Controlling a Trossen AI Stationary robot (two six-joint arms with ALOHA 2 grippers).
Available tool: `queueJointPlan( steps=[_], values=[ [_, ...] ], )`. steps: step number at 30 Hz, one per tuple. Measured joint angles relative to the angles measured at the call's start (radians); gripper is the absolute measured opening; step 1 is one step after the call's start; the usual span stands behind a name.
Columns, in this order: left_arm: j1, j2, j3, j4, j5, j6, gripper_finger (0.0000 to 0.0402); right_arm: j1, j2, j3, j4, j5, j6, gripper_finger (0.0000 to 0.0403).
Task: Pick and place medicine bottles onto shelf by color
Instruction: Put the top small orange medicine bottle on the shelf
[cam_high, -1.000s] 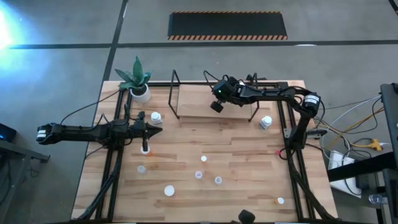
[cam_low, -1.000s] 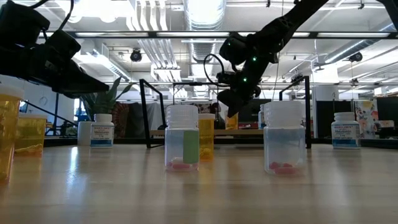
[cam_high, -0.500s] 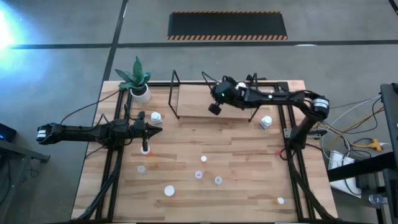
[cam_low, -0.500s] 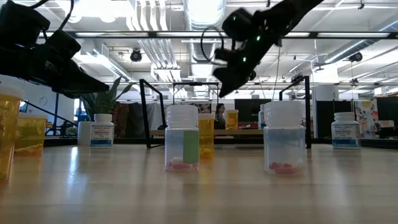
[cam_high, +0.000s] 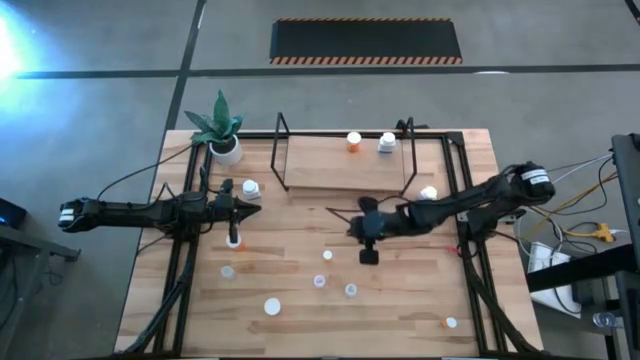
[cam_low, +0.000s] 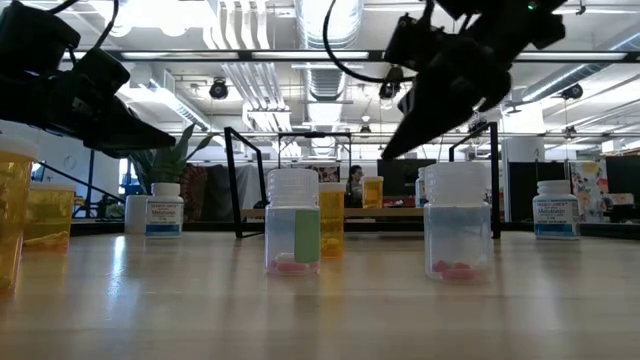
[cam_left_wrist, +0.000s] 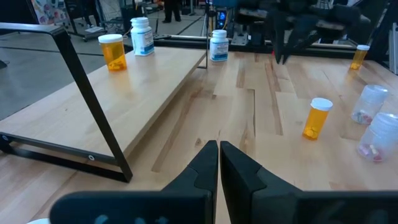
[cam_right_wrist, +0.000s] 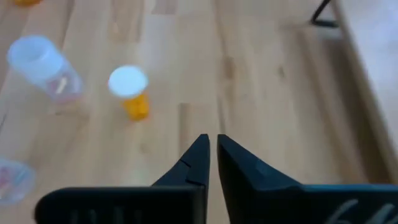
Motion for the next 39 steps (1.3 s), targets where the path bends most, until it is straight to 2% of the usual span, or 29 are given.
queueJointPlan(
  steps=[3,9,14,19,26,32,39],
  values=[
    [0.000,0.000,0.000,0.000,0.000,0.000,0.0000,0.016,0.019,-0.021,0.026,-0.009,0.027,0.0060],
    [0.000,0.000,0.000,0.000,0.000,0.000,0.0000,0.018,0.112,-0.052,0.231,-0.168,0.016,0.0135],
    [0.000,0.005,0.000,0.000,0.000,0.000,0.0000,0.020,0.214,-0.039,0.304,-0.172,0.004,0.0164],
    [0.000,0.006,0.000,0.000,0.000,0.000,0.0000,0.021,0.285,-0.006,0.423,-0.172,-0.005,0.0166],
    [0.000,0.006,0.000,0.000,0.000,0.000,0.0000,0.020,0.344,0.052,0.447,-0.172,-0.013,0.0163],
    [0.000,0.008,0.000,0.000,0.000,0.000,0.0000,0.021,0.354,0.080,0.429,-0.173,-0.020,0.0133],
    [0.000,0.010,0.000,0.000,0.000,0.000,0.0000,0.020,0.304,0.086,0.380,-0.172,-0.013,0.0099]
  ],
)
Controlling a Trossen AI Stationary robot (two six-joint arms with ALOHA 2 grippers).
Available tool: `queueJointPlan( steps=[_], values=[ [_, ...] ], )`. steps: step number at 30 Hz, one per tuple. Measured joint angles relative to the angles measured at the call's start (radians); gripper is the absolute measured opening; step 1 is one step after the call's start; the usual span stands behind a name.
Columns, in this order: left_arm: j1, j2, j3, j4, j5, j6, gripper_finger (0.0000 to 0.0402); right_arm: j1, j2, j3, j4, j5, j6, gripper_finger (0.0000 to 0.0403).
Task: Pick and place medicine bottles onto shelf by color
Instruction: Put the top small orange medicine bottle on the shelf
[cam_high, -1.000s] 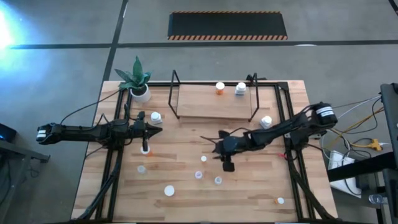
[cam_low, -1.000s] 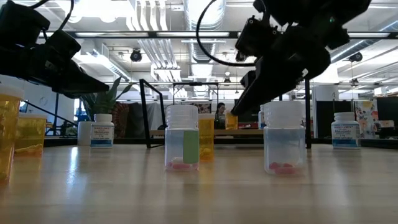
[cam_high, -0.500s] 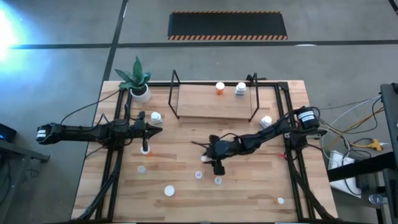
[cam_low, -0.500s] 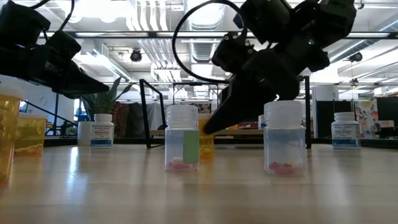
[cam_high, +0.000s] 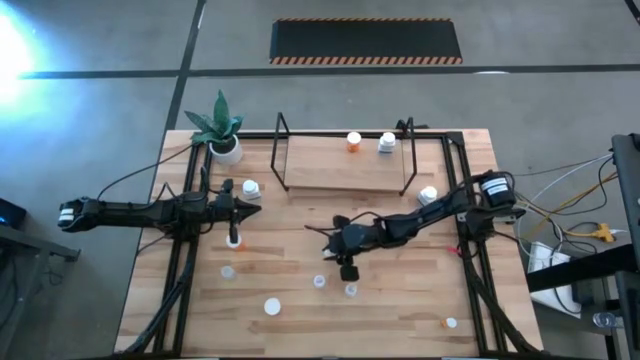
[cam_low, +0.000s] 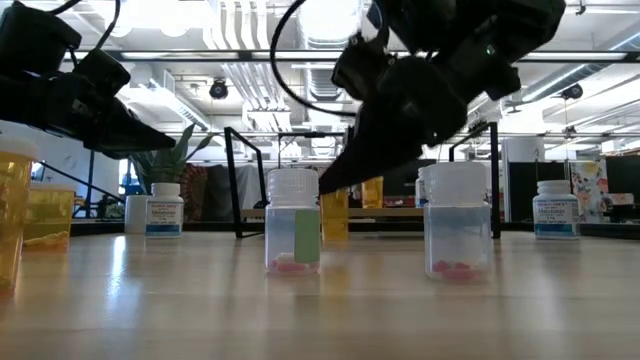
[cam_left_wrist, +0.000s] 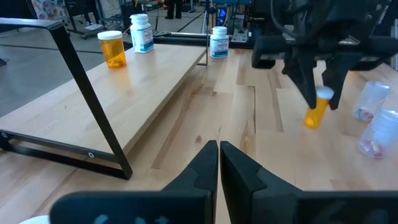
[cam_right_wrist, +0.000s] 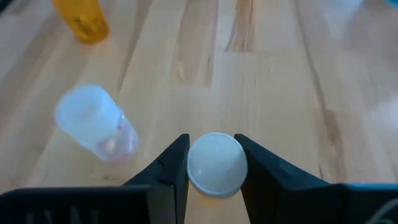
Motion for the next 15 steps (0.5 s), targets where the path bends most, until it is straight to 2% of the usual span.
queueJointPlan(
  steps=[3,7,15],
  values=[
    [0.000,0.002,0.000,0.000,0.000,0.000,0.0000,-0.010,-0.019,0.018,-0.005,0.010,0.000,0.0101],
    [0.000,0.005,0.000,0.000,0.000,0.000,0.0000,-0.052,-0.029,0.080,-0.007,0.097,-0.025,0.0110],
    [0.000,0.010,0.000,0.000,0.000,0.000,0.0000,-0.246,-0.023,0.297,-0.168,0.107,-0.171,0.0103]
  ],
)
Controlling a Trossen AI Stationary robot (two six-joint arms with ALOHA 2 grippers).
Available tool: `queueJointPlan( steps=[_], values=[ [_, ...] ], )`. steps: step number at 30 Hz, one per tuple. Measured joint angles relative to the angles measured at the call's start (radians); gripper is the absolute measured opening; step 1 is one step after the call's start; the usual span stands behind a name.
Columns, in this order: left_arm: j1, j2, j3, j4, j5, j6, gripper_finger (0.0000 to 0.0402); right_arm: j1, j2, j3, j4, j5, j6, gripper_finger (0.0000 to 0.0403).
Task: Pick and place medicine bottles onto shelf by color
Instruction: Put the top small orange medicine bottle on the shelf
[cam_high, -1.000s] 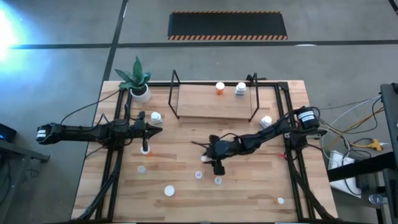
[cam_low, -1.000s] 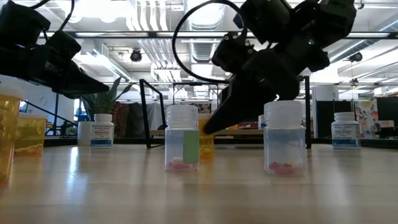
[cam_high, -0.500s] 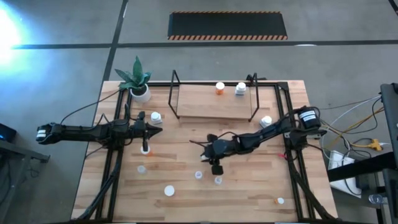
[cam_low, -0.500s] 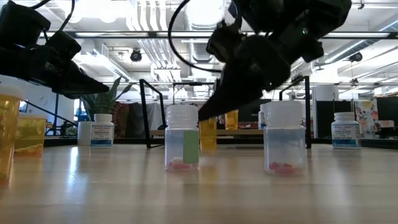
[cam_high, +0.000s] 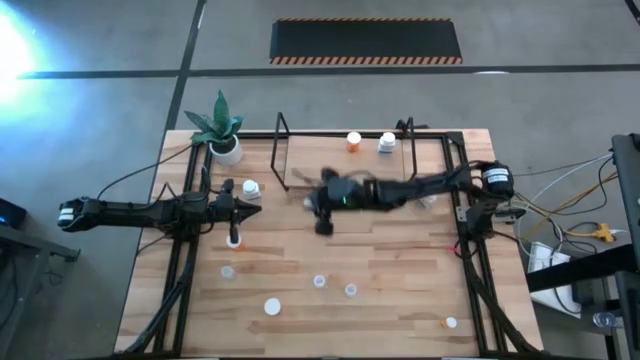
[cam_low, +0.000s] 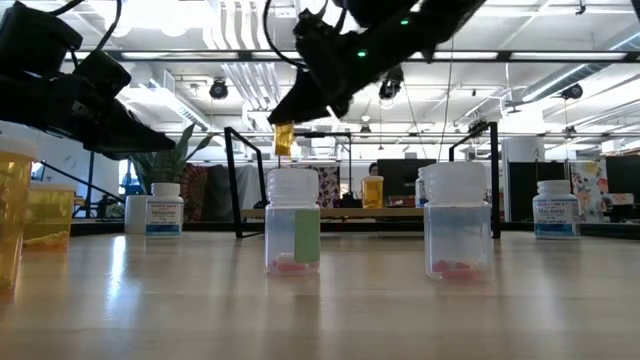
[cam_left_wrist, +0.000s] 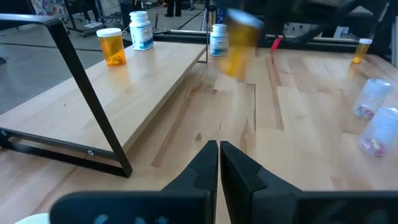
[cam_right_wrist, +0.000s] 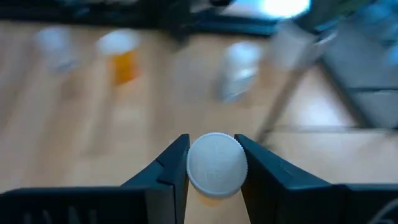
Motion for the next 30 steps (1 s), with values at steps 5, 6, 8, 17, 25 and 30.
queueJointPlan(
  steps=[5,6,8,17,25,30],
  values=[
    [0.000,0.001,0.000,0.000,0.000,0.000,0.0000,-0.176,0.002,0.071,0.007,-0.002,-0.064,0.0106],
    [0.000,0.000,0.000,0.000,0.000,0.000,0.0000,-0.214,0.007,0.077,0.013,-0.003,-0.063,0.0106],
    [0.000,0.000,0.000,0.000,0.000,0.000,0.0000,-0.289,0.024,0.088,0.020,-0.022,-0.049,0.0105],
    [0.000,0.002,0.000,0.000,0.000,0.000,0.0000,-0.453,0.225,0.220,0.015,-0.161,0.051,0.0105],
    [0.000,0.010,0.000,0.000,0.000,0.000,0.0000,-0.456,0.367,0.378,-0.116,-0.161,0.030,0.0105],
    [0.000,0.010,0.000,0.000,0.000,0.000,0.0000,-0.456,0.380,0.413,-0.150,-0.160,0.023,0.0106]
  ],
)
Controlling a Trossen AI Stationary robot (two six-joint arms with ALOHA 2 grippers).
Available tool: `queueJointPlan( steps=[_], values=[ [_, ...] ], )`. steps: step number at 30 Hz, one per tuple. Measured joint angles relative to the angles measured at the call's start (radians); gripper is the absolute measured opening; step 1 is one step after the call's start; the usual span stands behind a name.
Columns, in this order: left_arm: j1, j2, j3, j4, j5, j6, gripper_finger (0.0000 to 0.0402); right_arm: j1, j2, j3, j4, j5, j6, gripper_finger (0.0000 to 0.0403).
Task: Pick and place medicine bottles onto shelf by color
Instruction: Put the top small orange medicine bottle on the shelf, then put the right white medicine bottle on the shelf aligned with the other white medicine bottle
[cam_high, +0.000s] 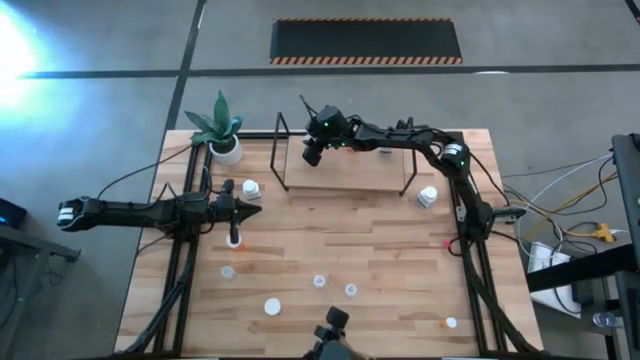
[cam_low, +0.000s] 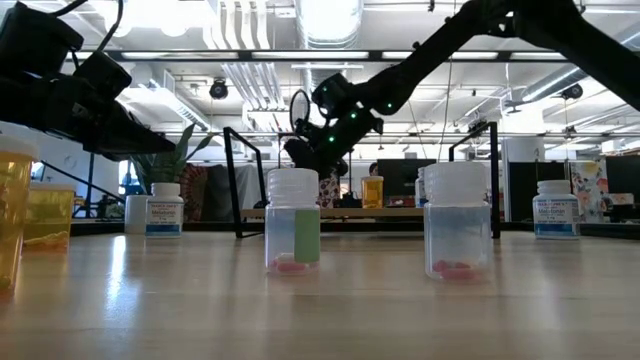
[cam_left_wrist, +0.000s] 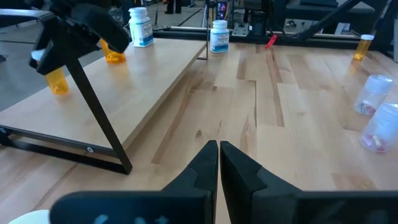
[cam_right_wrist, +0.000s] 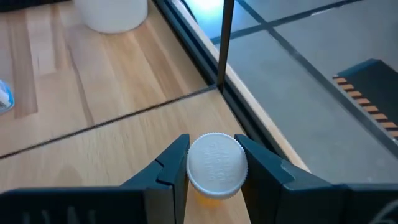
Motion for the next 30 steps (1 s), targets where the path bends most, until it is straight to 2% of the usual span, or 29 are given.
queueJointPlan(
  steps=[11,23,30],
  values=[
    [0.000,0.002,0.000,0.000,0.000,0.000,0.0000,-0.004,-0.007,-0.002,-0.005,0.027,-0.002,0.0130],
    [0.000,0.003,0.000,0.000,0.000,0.000,0.0000,-0.007,-0.012,-0.003,-0.025,0.028,-0.021,0.0195],
    [0.000,0.003,0.000,0.000,0.000,0.000,0.0000,-0.003,-0.115,0.013,-0.106,0.026,-0.093,0.0198]
  ],
)
